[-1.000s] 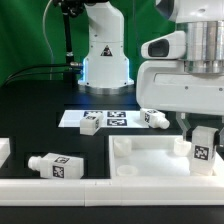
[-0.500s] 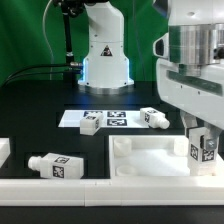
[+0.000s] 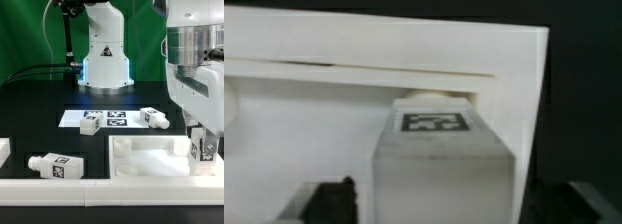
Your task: Assemble one leg
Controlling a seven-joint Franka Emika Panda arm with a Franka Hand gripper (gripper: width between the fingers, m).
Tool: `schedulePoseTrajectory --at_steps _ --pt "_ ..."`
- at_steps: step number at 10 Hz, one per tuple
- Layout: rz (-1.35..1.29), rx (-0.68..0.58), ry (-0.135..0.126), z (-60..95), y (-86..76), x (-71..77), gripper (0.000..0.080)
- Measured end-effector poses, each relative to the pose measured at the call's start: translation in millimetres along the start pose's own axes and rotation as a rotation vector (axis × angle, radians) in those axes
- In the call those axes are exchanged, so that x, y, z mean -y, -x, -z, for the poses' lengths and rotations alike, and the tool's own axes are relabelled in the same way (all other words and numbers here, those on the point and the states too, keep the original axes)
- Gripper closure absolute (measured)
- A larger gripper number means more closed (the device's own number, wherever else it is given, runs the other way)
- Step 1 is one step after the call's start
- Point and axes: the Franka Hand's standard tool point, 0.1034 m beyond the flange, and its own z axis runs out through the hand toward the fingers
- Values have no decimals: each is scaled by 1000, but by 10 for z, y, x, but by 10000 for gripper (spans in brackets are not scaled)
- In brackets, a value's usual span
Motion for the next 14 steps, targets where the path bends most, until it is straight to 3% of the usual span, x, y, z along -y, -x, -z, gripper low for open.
schedulePoseTrajectory --at_steps 1,2,5,7,9,10,11,12,13,14 --pt "208 -1 -13 -6 41 23 188" --pt "381 4 -11 0 49 19 157" --pt "592 -7 -7 -5 34 4 151" --pt "955 -28 19 -8 89 13 151" --pt "1021 -26 21 -19 73 3 151" --pt "992 -26 21 -20 76 3 243" --pt "994 -26 21 -21 73 1 243" --pt "932 -25 20 -24 67 -5 425" --pt "848 -26 21 -27 50 -13 513" --pt "765 -28 19 -27 47 -13 513"
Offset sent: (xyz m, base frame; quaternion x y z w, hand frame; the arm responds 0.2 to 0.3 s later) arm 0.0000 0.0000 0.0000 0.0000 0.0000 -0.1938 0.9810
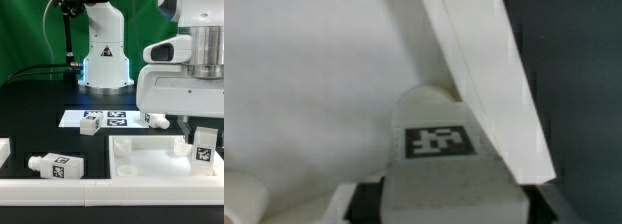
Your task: Assemble one leg
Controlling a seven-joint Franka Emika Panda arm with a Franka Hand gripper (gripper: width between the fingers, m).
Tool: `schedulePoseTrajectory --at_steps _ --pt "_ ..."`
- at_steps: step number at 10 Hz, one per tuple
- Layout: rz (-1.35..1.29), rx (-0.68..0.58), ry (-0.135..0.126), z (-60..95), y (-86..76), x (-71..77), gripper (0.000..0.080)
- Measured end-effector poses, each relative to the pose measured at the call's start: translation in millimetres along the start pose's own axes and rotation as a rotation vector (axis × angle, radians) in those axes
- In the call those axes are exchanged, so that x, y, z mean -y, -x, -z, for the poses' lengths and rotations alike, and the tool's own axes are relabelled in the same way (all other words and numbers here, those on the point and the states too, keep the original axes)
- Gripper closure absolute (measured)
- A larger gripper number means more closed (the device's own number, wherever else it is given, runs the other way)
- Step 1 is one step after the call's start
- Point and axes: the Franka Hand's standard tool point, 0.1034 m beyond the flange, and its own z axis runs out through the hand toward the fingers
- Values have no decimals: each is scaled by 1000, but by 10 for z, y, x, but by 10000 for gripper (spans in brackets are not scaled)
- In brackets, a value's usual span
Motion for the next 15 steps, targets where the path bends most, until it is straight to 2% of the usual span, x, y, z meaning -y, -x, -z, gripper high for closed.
schedulePoseTrajectory --at_steps 4,6,7,9,13,14,15 --pt "-640 21 18 -3 -7 -4 513" --pt "-938 65 9 -3 -34 -7 512" --pt "-981 67 10 -2 -35 -7 512" --pt "-1243 65 12 0 -35 7 512" --pt "-1356 53 16 2 -35 6 512" --pt "-1352 53 16 -4 -32 6 430" --pt "-1351 53 15 -4 -34 7 430"
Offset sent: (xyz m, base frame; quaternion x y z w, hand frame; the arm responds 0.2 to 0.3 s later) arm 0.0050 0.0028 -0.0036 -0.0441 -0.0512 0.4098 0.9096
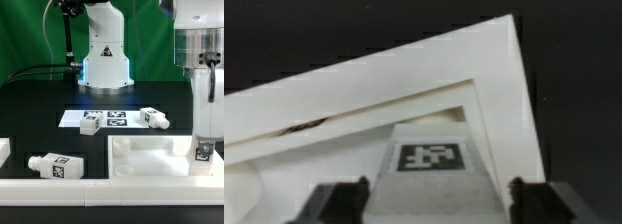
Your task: Assemble one leg
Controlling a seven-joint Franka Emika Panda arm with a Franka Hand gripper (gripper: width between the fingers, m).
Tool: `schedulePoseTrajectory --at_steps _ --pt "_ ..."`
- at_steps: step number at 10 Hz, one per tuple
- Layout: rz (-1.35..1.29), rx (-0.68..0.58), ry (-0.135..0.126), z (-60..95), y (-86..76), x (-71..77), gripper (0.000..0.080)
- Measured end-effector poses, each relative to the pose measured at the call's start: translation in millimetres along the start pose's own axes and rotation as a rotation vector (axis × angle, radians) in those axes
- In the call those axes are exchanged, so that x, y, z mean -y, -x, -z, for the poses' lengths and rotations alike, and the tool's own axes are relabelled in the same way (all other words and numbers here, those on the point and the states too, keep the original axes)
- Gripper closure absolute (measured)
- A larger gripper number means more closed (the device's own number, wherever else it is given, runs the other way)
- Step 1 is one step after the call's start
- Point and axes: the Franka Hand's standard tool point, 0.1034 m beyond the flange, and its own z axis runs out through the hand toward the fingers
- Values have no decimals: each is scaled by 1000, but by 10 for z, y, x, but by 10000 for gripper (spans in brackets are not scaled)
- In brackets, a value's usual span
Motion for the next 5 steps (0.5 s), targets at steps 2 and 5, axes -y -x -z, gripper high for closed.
schedulePoseTrajectory --at_steps 2,5 --pt "38 18 -32 200 16 9 168" --pt "63 56 -54 428 -52 72 155"
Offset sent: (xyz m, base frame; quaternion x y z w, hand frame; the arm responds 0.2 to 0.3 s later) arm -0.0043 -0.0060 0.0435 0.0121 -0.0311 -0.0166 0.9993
